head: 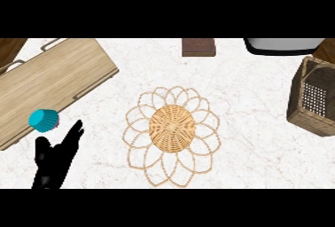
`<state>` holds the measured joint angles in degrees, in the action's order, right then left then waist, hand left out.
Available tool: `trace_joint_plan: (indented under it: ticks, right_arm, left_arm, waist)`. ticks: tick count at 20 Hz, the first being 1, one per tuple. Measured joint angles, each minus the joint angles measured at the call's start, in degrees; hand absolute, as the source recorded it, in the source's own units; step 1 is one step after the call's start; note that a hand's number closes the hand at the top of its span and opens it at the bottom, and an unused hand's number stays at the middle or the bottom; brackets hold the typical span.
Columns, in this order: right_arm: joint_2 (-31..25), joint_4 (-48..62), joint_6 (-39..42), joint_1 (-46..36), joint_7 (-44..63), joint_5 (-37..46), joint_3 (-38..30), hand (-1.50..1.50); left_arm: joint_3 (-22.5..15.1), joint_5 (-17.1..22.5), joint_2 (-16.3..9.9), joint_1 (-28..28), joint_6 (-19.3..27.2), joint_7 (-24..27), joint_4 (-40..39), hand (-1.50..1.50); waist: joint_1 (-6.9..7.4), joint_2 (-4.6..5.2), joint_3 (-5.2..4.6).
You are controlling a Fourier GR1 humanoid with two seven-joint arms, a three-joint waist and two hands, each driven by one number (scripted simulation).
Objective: Pick the lemon from the placemat and place it in the basket
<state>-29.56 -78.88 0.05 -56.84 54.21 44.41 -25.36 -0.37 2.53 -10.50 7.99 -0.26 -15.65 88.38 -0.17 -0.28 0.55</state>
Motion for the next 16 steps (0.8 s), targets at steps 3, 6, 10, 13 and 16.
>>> trace_joint_plan:
  ticks: [3, 6, 10, 13, 16]
  right_arm:
    - [0.5, 0.1, -2.1, 3.2, -2.6, -1.4, -1.4, 1.50]
    - [0.3, 0.0, -3.3, 6.2, -5.1, -3.4, -3.1, 1.50]
    - [-2.5, 2.3, -3.2, 10.4, -4.4, 1.0, -2.2, 1.50]
    - [-4.7, 2.6, -0.3, 13.2, -6.3, 0.3, -2.3, -1.50]
    - [-6.6, 2.6, 1.1, 15.3, -8.8, -0.2, -2.1, -1.50]
  left_arm:
    - [0.7, 0.3, -0.4, -0.9, -0.5, -0.3, -1.0, 0.00]
    - [0.8, 0.1, -0.2, -0.7, -0.5, 0.7, -1.0, 0.00]
    - [1.0, 0.1, -0.2, -0.1, -0.5, 1.2, -0.3, 0.00]
    - [1.2, 0.1, -0.3, 0.2, -0.5, 0.7, 0.3, 0.00]
    - [1.3, -0.1, 0.0, -0.3, -0.5, 0.9, -0.5, 0.00]
  waist:
    - [0.09, -0.04, 0.02]
    - [0.18, -0.14, 0.08]
    - [0.21, -0.09, 0.02]
    - [0.06, -0.13, -0.04]
    - [0.04, -0.18, -0.01]
